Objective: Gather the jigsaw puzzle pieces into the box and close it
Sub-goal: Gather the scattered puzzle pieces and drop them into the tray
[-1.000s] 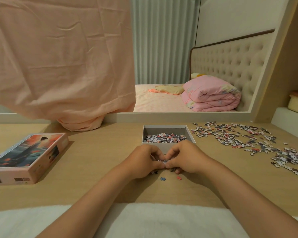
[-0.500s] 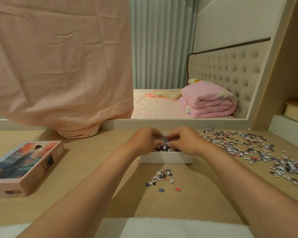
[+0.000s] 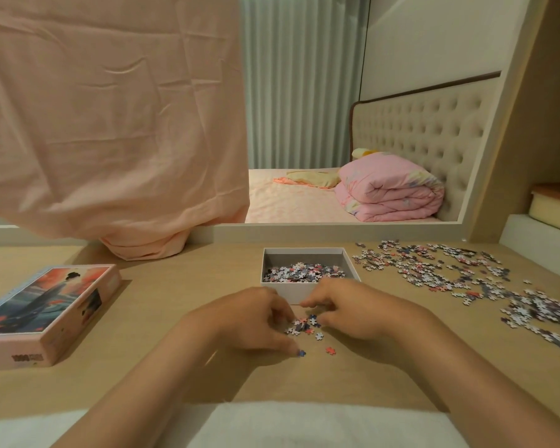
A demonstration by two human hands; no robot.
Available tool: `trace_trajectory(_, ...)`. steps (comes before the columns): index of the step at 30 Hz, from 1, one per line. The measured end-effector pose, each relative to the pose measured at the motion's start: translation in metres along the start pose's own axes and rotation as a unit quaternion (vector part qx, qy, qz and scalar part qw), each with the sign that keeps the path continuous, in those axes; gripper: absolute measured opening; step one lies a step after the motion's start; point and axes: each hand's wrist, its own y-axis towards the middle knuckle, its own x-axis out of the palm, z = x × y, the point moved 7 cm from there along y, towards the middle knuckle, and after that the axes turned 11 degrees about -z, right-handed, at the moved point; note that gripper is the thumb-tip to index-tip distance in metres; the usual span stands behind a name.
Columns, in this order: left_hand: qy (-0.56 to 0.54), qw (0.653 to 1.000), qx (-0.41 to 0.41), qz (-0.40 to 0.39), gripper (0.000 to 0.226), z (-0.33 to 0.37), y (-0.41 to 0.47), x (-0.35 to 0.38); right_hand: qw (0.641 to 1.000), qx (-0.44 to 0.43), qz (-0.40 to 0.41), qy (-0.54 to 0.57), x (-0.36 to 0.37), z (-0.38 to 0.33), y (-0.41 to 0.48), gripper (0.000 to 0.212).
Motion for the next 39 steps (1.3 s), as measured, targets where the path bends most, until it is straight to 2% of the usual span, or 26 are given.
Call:
trace_trajectory(2,0.017,1.000,0.002,0.016,0.069,0.000,-0.001,0.005,0.998,-0.009,-0.021,-0.055,0.008,-0.004,0.002,0.030)
trace_trajectory(4,0.022,0.999,0.020,0.041,0.064,0.003,0.001,0.007,0.996,-0.014,-0.029,-0.081,0.013,-0.008,0.003,0.032)
trace_trajectory(8,-0.009,0.996,0.055,0.063,0.041,0.012,0.005,0.012,0.998,-0.026,-0.036,-0.053,0.015,-0.007,0.003,0.032)
trace_trajectory(11,-0.025,0.996,0.061,0.065,0.036,0.013,0.001,0.008,0.999,-0.011,-0.031,-0.001,0.009,0.002,-0.002,0.031)
trace_trajectory(14,-0.015,0.998,0.033,0.045,0.040,0.006,-0.006,0.001,1.000,0.019,-0.020,0.012,0.003,0.015,-0.008,0.048)
trace_trajectory(17,-0.014,1.000,0.006,0.020,0.031,-0.005,-0.008,0.002,0.998,0.040,-0.052,0.010,0.008,0.022,-0.012,0.065)
trace_trajectory(20,-0.030,0.999,0.020,0.031,0.017,-0.006,-0.004,0.006,0.998,0.036,-0.027,0.039,0.008,0.019,-0.009,0.054)
trace_trajectory(24,-0.044,0.996,0.044,0.067,0.019,0.003,0.003,0.006,0.996,0.023,-0.012,0.089,0.011,0.012,-0.002,0.037)
trace_trajectory(28,-0.025,0.997,0.020,0.073,0.041,0.000,-0.004,-0.003,0.996,0.039,-0.015,0.081,0.009,0.015,-0.005,0.050)
trace_trajectory(31,0.046,0.998,-0.002,0.030,0.051,-0.004,-0.006,0.003,0.995,0.048,-0.013,0.082,0.013,0.014,-0.004,0.061)
trace_trajectory(33,0.052,0.999,0.013,0.008,0.048,0.001,-0.002,0.009,0.995,0.048,-0.009,0.087,0.017,0.010,-0.001,0.055)
trace_trajectory(36,0.034,0.998,0.044,0.023,0.037,0.010,0.006,0.011,0.995,0.041,-0.002,0.093,0.020,0.004,0.005,0.030)
trace_trajectory(39,0.023,0.998,0.039,0.053,0.033,0.012,0.009,0.010,0.994,0.047,0.010,0.095,0.020,0.000,0.007,0.033)
